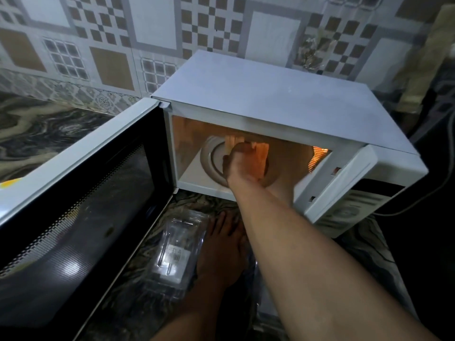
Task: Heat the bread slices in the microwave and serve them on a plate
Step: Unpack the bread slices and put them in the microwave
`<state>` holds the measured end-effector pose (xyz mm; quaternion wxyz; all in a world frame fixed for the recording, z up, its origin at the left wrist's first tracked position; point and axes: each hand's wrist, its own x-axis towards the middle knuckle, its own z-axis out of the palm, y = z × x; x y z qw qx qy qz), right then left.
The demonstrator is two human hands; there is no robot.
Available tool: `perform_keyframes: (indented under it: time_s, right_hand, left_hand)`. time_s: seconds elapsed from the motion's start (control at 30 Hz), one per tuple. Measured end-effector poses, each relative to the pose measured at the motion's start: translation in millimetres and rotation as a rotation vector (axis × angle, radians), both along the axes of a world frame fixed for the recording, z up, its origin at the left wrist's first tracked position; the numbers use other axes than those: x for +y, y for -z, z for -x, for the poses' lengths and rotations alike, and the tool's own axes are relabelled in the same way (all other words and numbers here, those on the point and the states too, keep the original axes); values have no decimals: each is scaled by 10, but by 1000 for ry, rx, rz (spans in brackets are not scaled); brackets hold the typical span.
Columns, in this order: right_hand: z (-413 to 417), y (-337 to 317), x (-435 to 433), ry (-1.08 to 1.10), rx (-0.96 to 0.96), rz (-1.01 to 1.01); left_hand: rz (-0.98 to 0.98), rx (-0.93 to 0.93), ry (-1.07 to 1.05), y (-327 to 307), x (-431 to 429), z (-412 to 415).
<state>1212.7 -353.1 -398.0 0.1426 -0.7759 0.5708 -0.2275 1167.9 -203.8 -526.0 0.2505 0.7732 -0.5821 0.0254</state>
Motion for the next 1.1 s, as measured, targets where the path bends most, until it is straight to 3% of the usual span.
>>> perform_keyframes:
  time_s: [0.1,0.27,0.33,0.43,0.77,1.03,1.1]
  right_hand:
    - [102,-224,226,172,-261,-9]
    - [357,-461,594,-132,15,-61]
    - [474,-482,722,-141,102,-43]
    - [620,-497,957,-115,82,-78]
    - [1123,-371,1761,-180,67,-14]
    - [1100,-106,2336,-158,45,-204]
    - [1061,-25,2429,-168,-17,-264]
  left_hand:
    - [-76,11,18,41,23,0]
    - [-247,-38,16,66,55,50]
    - [-324,-55,36,33,109,88]
    - [-346,-52,80,8,256,147]
    - [-92,267,136,-68,1118,358]
    - [96,71,41,-333,1870,278]
    - [106,115,-39,-344,1962,208]
